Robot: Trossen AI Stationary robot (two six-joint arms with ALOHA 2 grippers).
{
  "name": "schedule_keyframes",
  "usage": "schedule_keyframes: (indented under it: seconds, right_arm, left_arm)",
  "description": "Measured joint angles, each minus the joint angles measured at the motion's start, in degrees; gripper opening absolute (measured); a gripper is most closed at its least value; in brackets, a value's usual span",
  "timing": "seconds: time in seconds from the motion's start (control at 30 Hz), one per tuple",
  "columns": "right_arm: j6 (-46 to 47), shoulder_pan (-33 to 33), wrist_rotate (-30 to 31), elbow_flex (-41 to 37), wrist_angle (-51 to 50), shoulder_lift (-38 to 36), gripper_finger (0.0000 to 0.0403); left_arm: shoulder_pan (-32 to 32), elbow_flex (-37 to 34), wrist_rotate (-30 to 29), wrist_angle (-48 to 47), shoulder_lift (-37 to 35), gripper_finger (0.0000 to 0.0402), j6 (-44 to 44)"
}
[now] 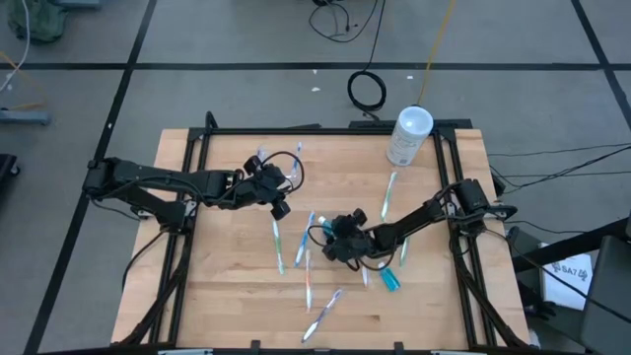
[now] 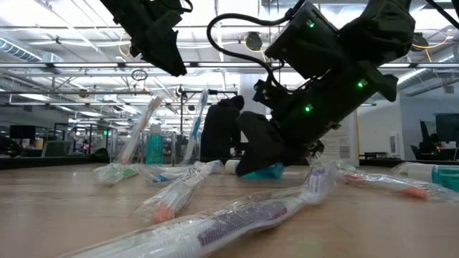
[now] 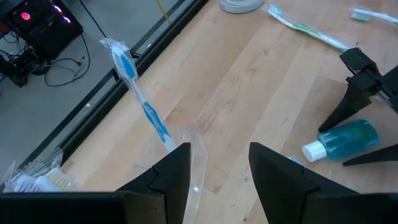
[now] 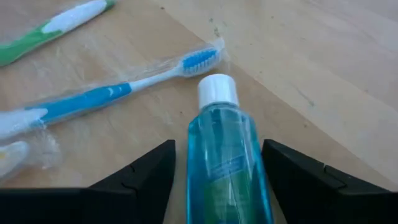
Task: Pick & Place toothbrushing station
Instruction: Put the top blue mouthwash into the middle compartment of the transparent organizer
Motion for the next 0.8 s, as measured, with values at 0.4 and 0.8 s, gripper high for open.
schedule_keyframes:
  seconds: [0.4,0.8]
  right_arm:
    - [-1.8,0.0,-2.5,0.0,0.0,-0.1,0.0225]
    - [-4.4,-1.3,-5.3,0.0,1.4,-0.1,0.0161]
  left_arm:
    - [0.0,0.0,0.0,0.0,0.0,0.0170,-0.1]
    - [0.0,0.0,0.8,0.0,0.0,0.0170,-0.9]
